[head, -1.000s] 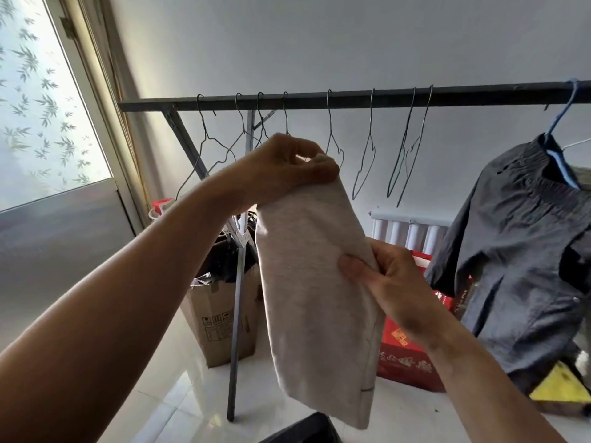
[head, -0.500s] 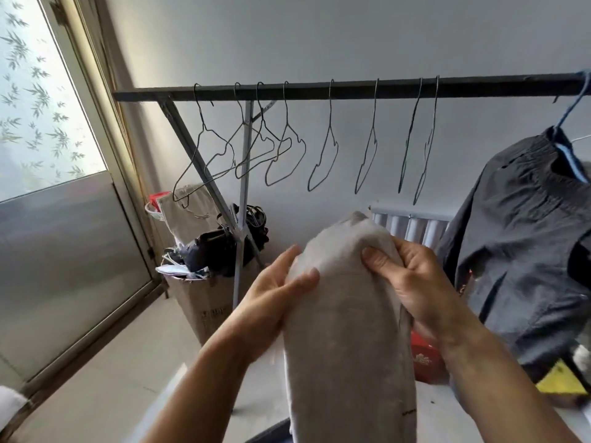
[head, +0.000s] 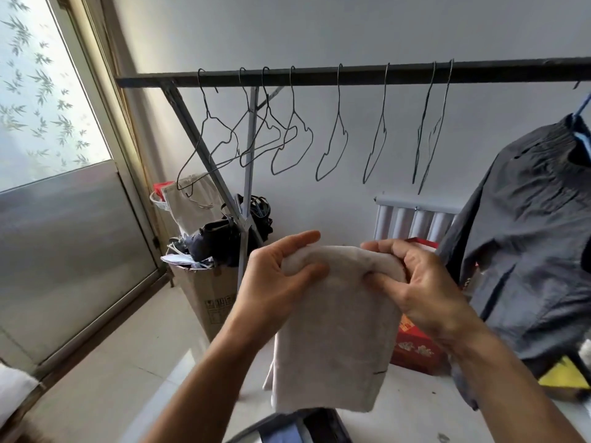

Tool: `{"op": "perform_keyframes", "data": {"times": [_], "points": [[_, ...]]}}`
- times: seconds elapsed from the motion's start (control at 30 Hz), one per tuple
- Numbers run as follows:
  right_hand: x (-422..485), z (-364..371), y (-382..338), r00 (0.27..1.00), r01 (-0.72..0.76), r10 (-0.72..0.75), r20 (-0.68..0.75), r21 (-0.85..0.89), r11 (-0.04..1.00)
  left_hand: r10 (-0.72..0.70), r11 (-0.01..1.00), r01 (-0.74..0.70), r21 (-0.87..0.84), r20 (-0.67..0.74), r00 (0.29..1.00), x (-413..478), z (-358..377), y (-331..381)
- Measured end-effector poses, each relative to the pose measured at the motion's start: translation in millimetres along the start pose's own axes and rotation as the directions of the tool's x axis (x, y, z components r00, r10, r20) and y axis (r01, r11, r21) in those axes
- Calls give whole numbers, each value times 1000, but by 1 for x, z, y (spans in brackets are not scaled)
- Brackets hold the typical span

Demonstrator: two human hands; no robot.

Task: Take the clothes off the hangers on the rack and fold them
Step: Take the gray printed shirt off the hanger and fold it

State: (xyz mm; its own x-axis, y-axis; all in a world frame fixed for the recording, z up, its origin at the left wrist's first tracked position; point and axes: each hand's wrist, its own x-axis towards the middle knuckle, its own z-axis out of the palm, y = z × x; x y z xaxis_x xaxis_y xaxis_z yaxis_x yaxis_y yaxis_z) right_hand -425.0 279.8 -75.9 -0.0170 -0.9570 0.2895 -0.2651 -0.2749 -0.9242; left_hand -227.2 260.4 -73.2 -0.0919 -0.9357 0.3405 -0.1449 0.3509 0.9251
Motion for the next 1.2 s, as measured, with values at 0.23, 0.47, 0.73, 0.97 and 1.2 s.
{"op": "perform_keyframes", "data": {"times": [0.23,0.47,0.73,0.97,1.2], "points": [[1,-9,-13,982,166,-182,-49,-238,957,176,801,-198,565,94,980,5,-23,27],[1,-10,-27,982,185,-186,0,130,974,22,991,-33,131,84,996,14,-39,39],[22,1,-32,979,111,-68,-190,228,967,-100,886,247,-392,358,928,2,-12,-10],[27,-9,-27,989,-79,129,-78,461,884,-160,889,258,-379,272,949,-2,-5,-12],[-4,-5,-5,925,-341,209,318,451,825,-151,925,183,-334,119,981,7,-2,-2]]}}
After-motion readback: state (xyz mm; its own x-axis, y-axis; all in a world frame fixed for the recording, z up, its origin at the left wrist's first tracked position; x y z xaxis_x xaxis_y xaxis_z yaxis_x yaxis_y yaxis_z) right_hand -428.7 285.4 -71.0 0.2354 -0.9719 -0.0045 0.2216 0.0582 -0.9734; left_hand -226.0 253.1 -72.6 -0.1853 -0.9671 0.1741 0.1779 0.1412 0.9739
